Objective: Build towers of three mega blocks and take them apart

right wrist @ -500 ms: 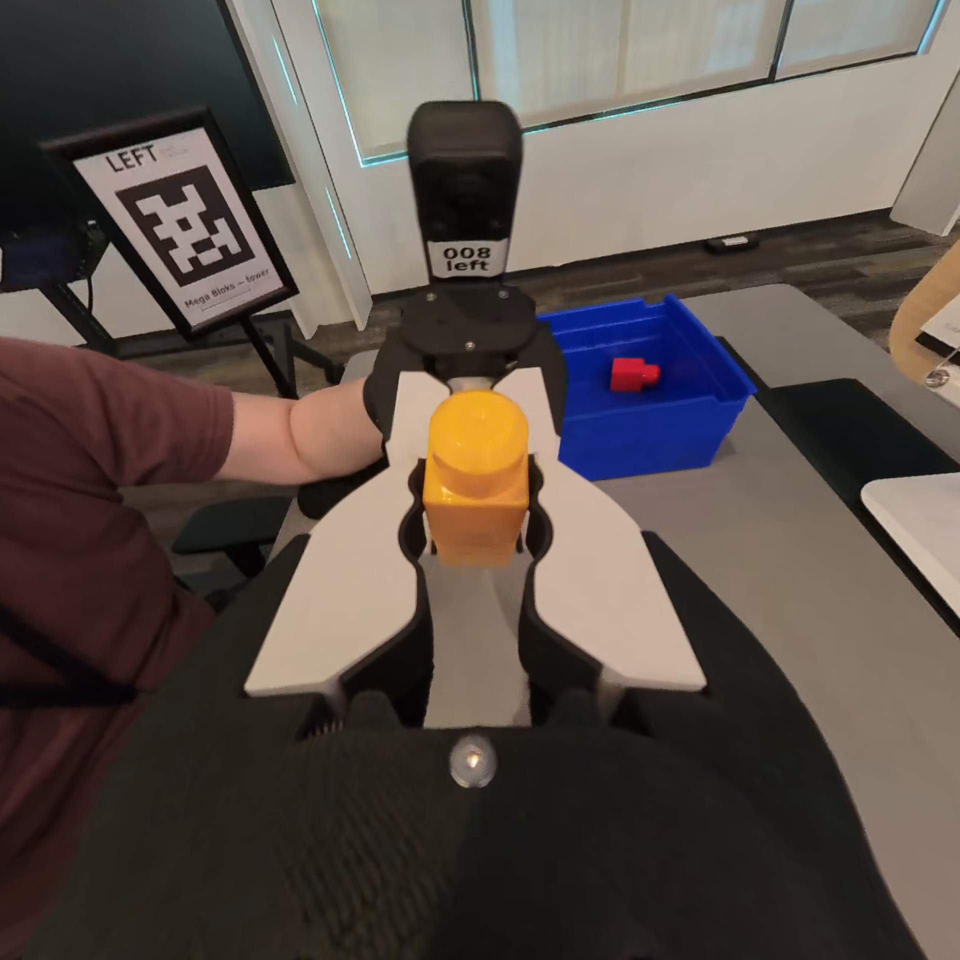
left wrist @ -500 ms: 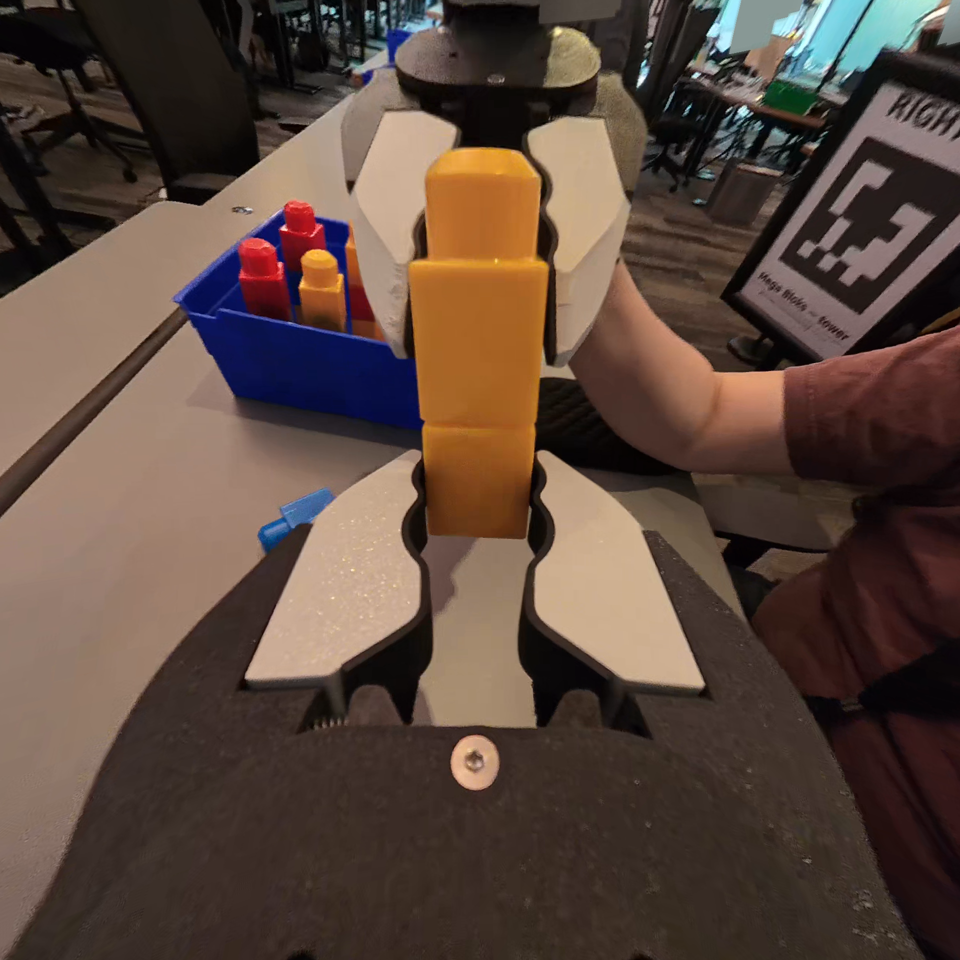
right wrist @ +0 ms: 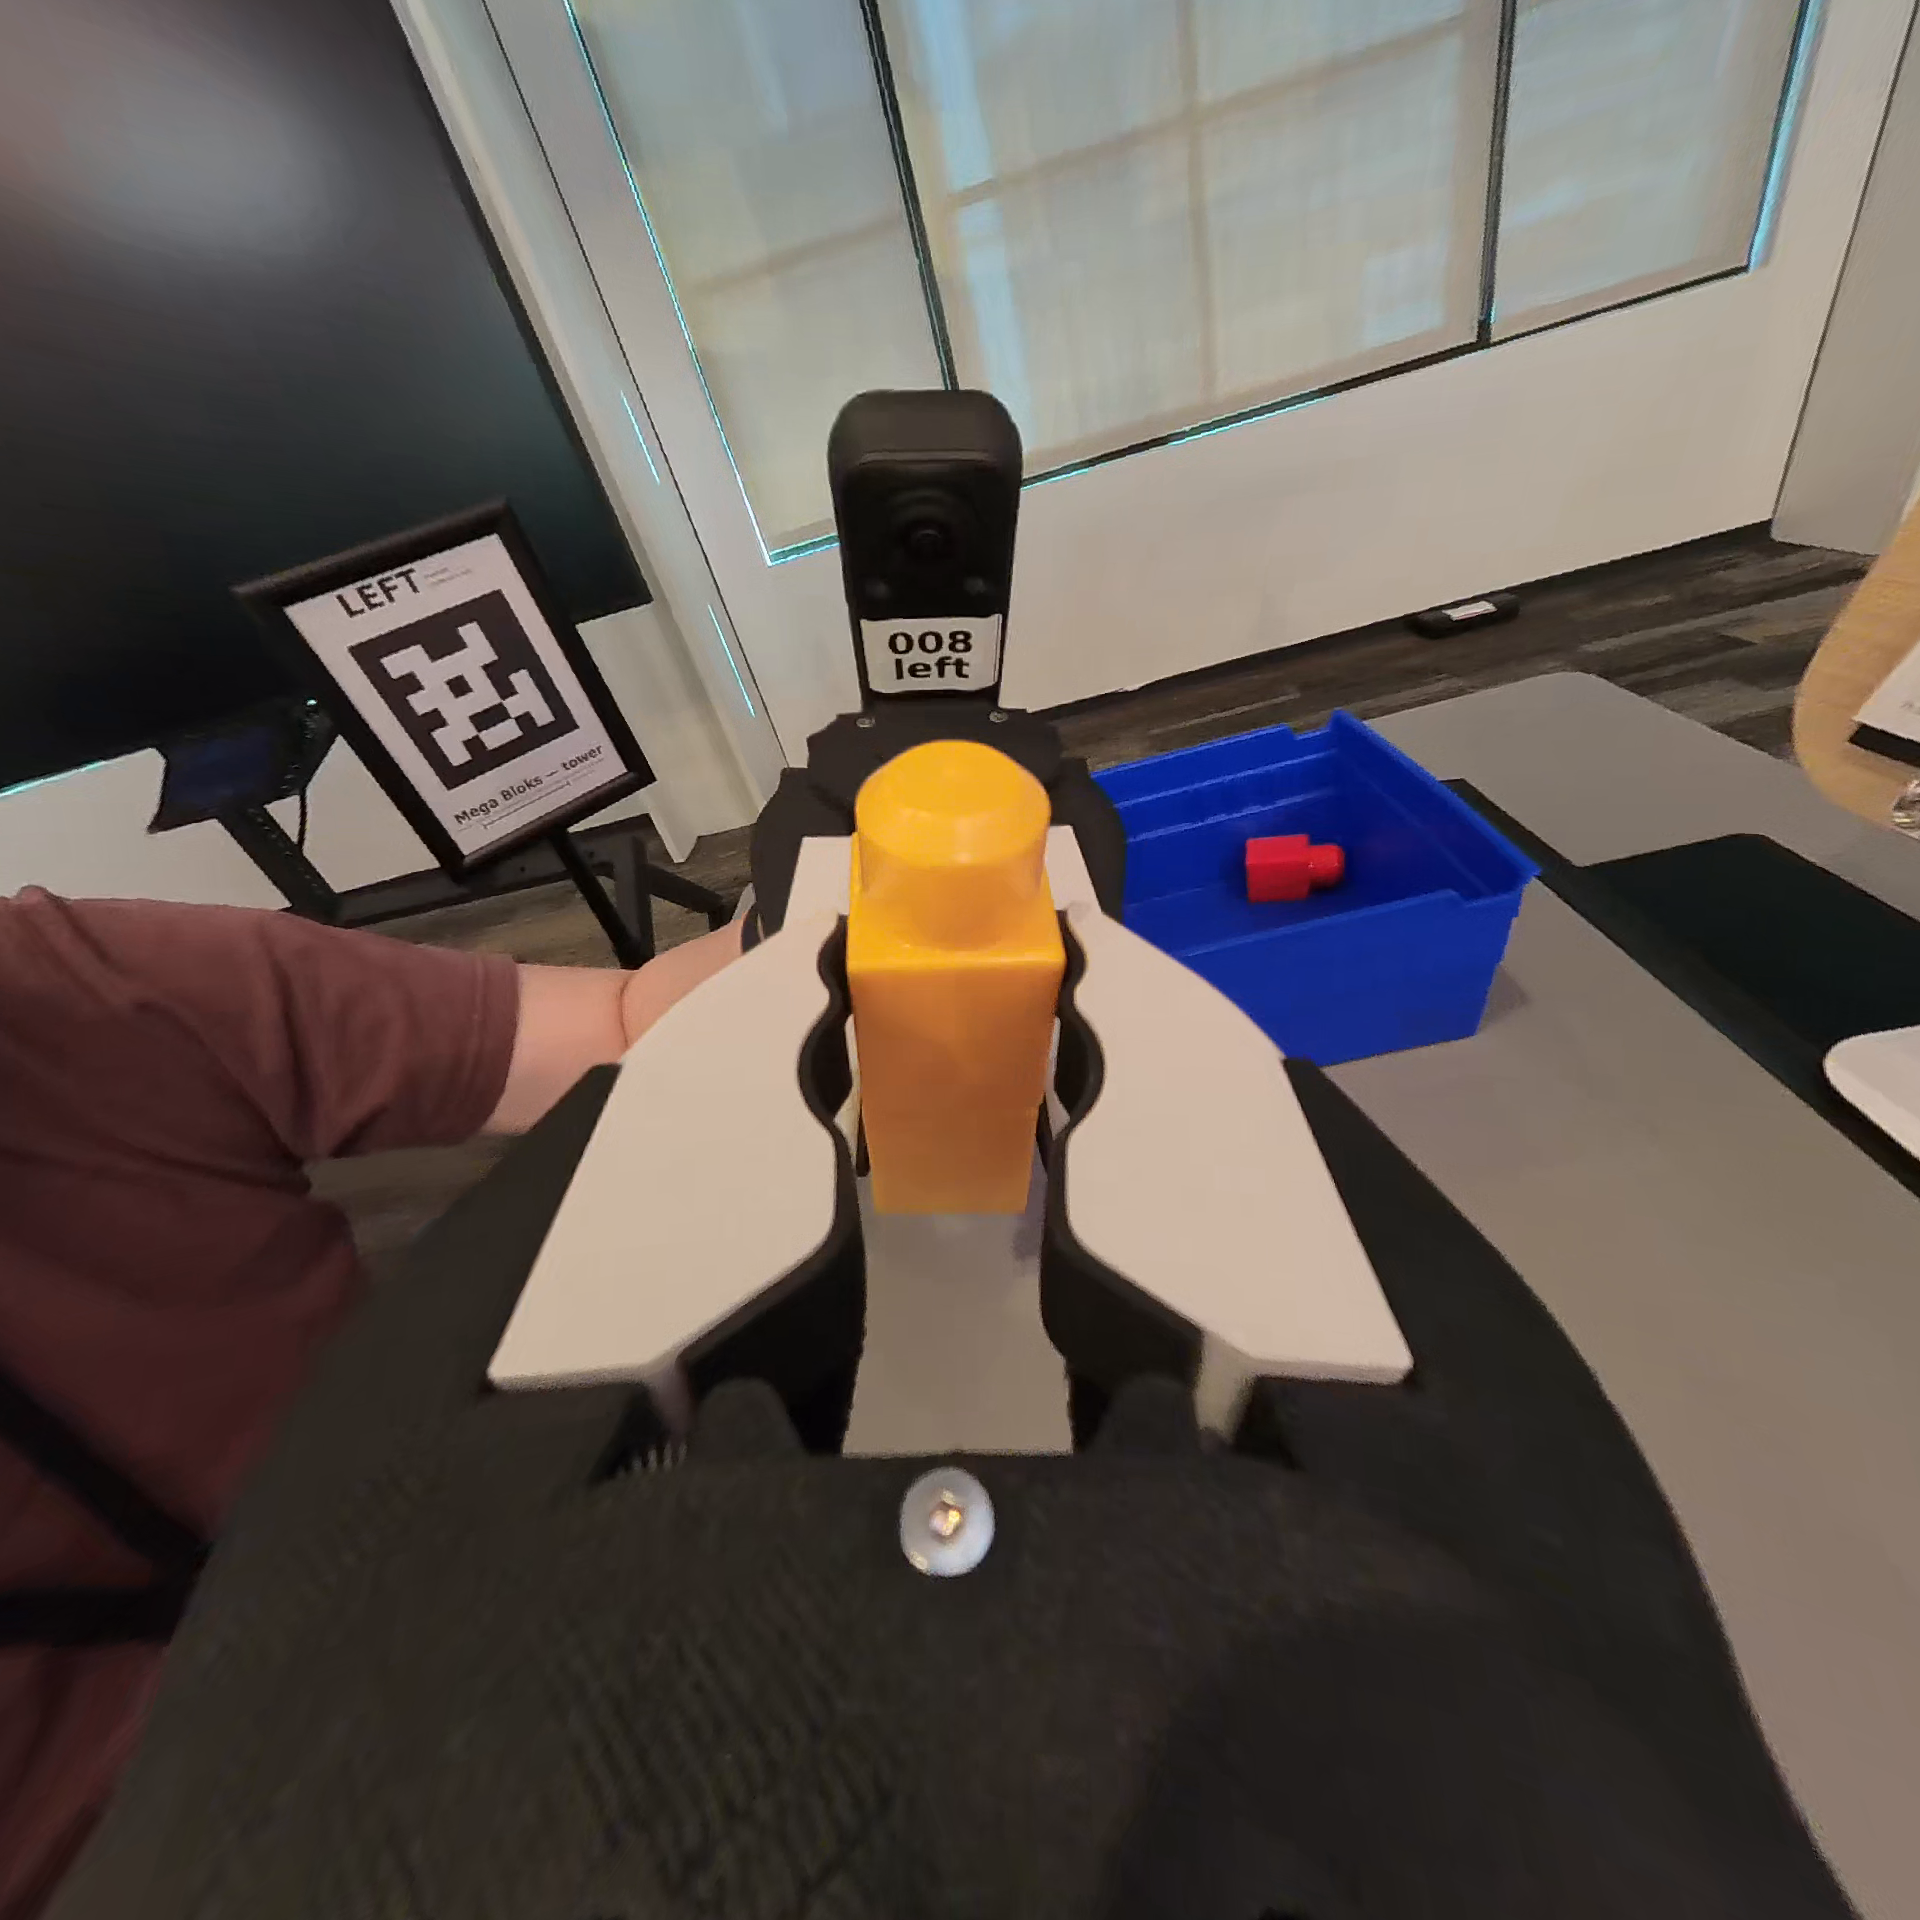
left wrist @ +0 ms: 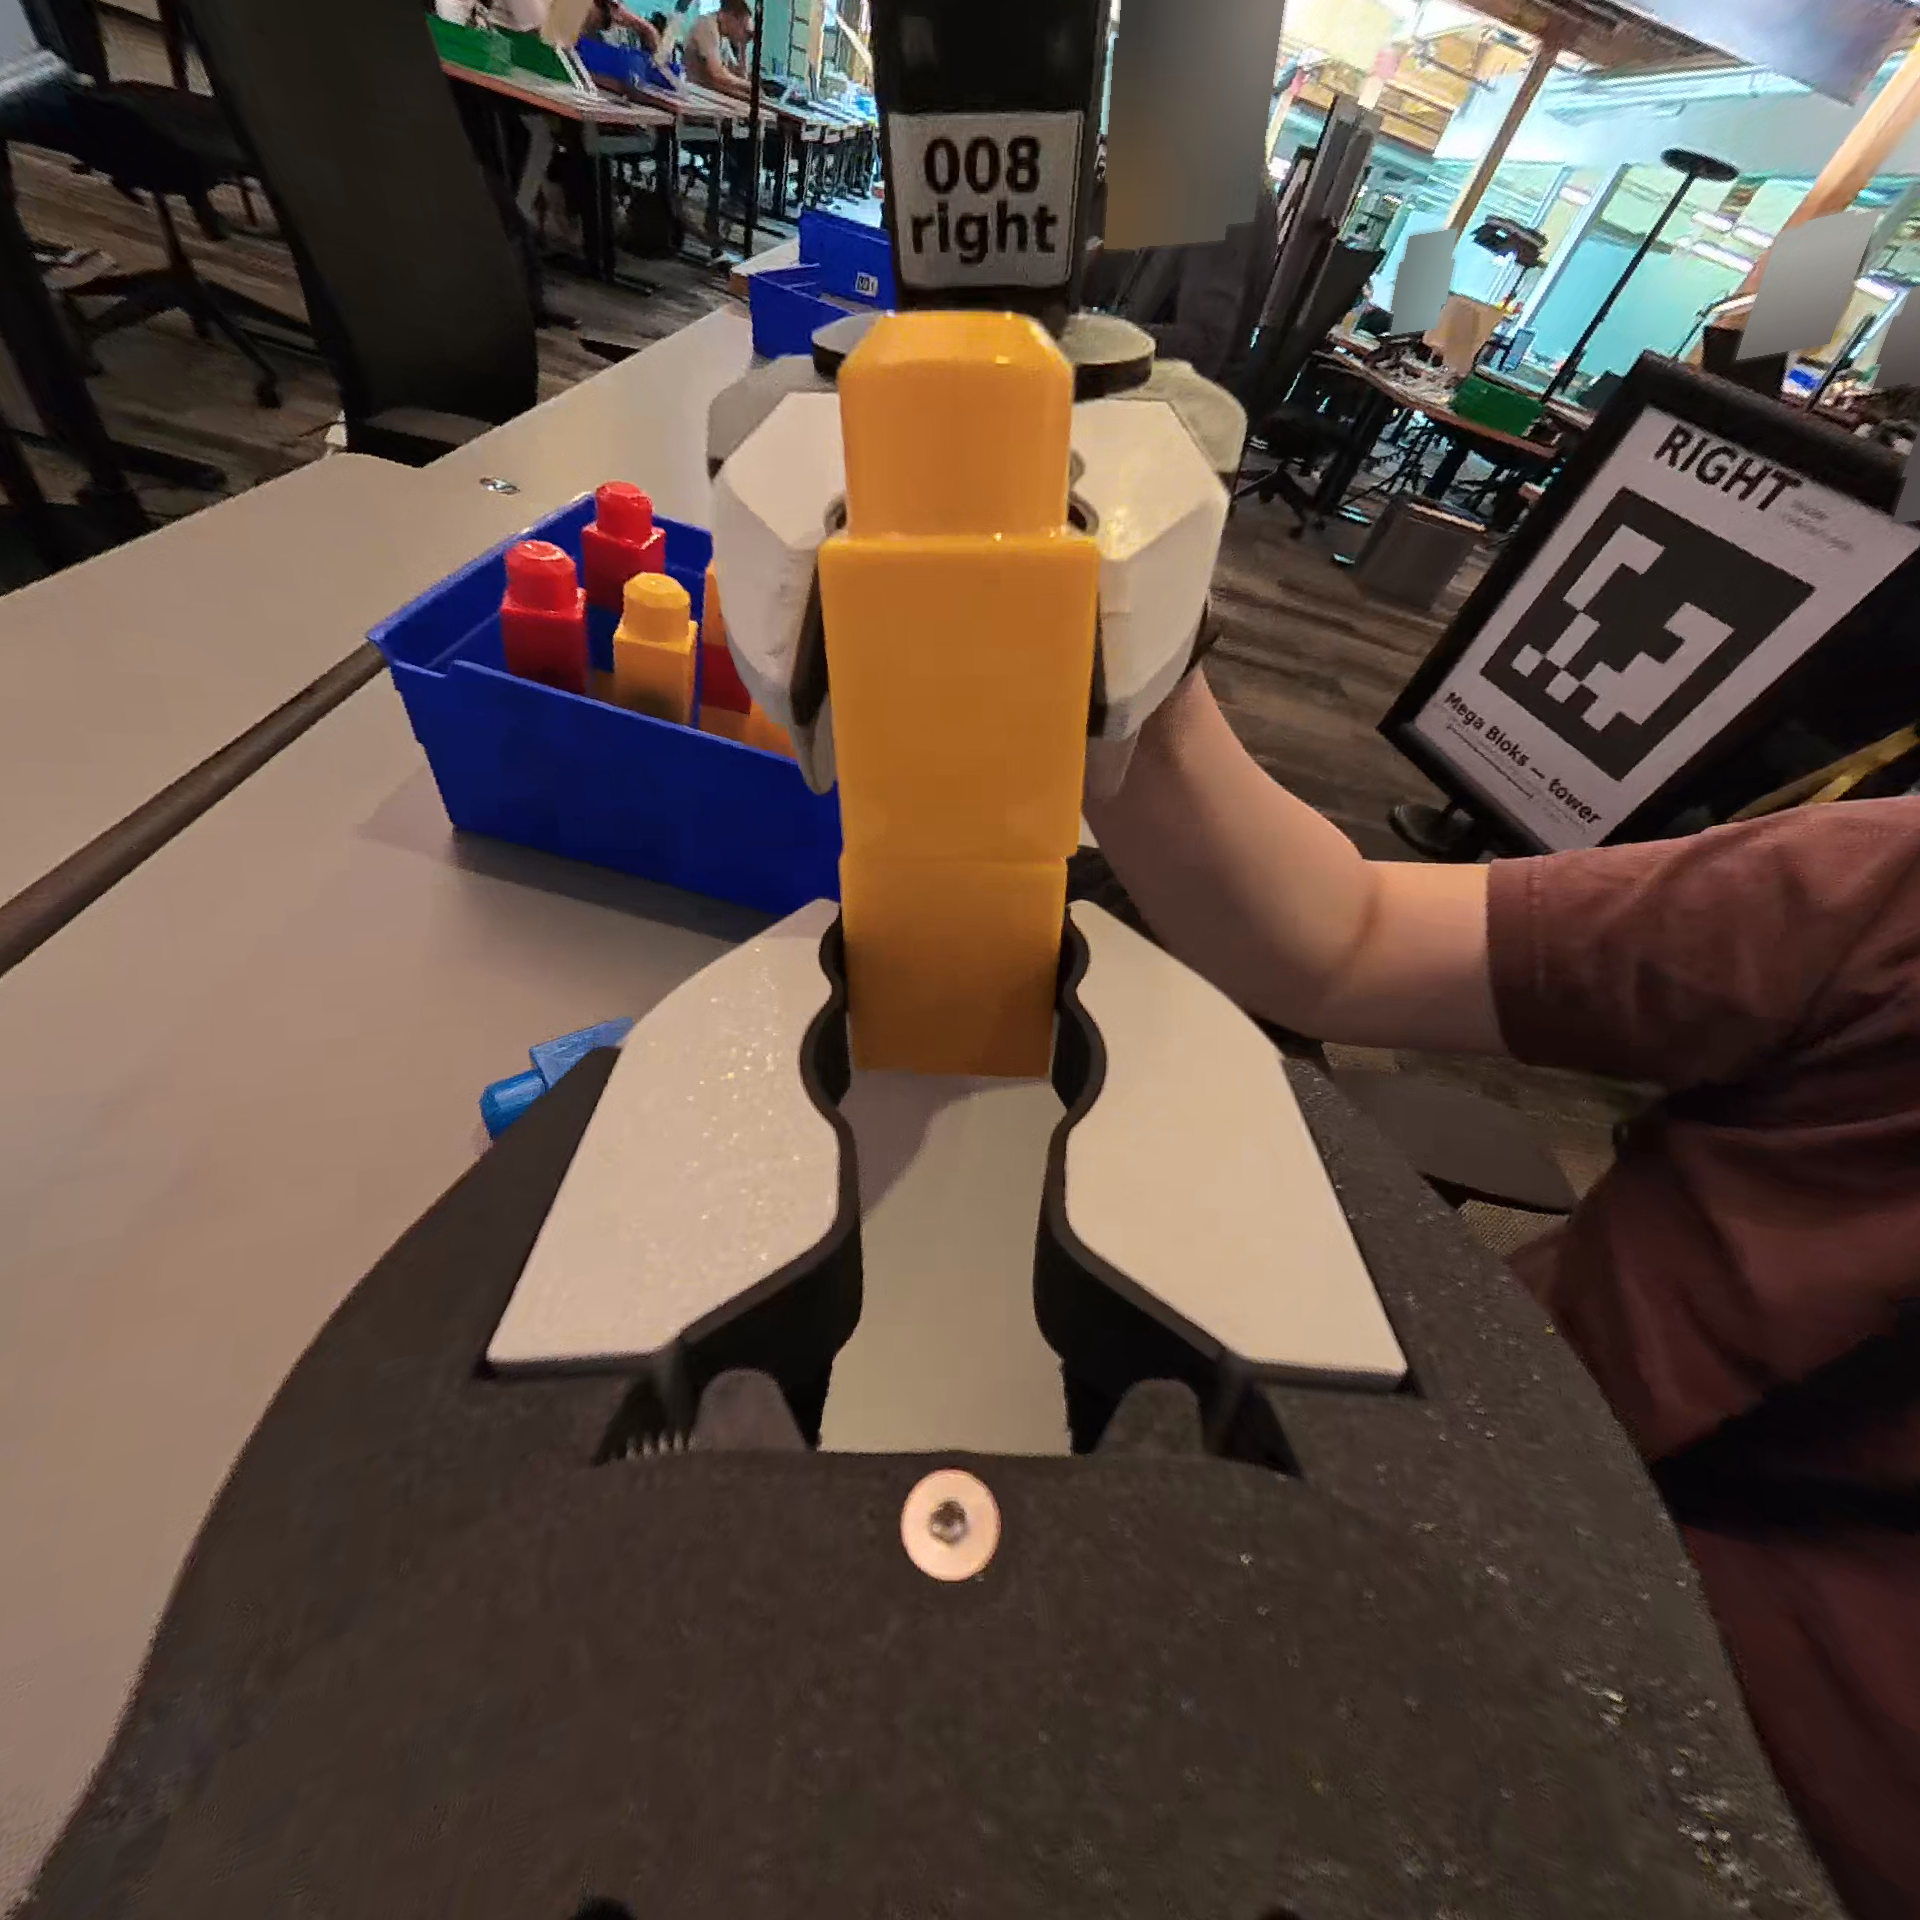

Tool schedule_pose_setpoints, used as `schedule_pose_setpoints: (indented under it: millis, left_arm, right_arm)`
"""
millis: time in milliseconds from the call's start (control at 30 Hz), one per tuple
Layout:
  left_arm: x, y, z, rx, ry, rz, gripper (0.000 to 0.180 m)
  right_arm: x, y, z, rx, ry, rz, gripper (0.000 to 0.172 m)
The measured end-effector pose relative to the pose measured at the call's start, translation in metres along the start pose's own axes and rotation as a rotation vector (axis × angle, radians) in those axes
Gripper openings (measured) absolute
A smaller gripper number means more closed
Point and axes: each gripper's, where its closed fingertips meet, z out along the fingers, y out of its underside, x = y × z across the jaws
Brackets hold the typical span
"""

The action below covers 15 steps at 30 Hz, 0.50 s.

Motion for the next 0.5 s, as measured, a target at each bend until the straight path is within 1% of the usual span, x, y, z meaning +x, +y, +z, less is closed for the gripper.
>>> schedule_pose_setpoints:
  millis: [200,300,433,500]
  left_arm:
    - [0.011,0.002,0.003,-0.038,0.027,-0.032,0.036]
    - [0.016,0.000,0.001,-0.033,0.067,-0.038,0.036]
    - [0.009,0.004,0.001,-0.067,0.004,-0.029,0.036]
    - [0.007,0.010,0.005,-0.099,-0.009,-0.029,0.036]
  right_arm:
    - [-0.009,0.006,-0.005,-0.067,-0.049,-0.006,0.037]
    - [-0.015,0.005,-0.005,-0.059,-0.090,-0.005,0.037]
    - [-0.008,0.005,0.000,-0.035,-0.063,0.030,0.037]
    - [-0.006,0.008,0.003,-0.055,-0.038,0.020,0.037]
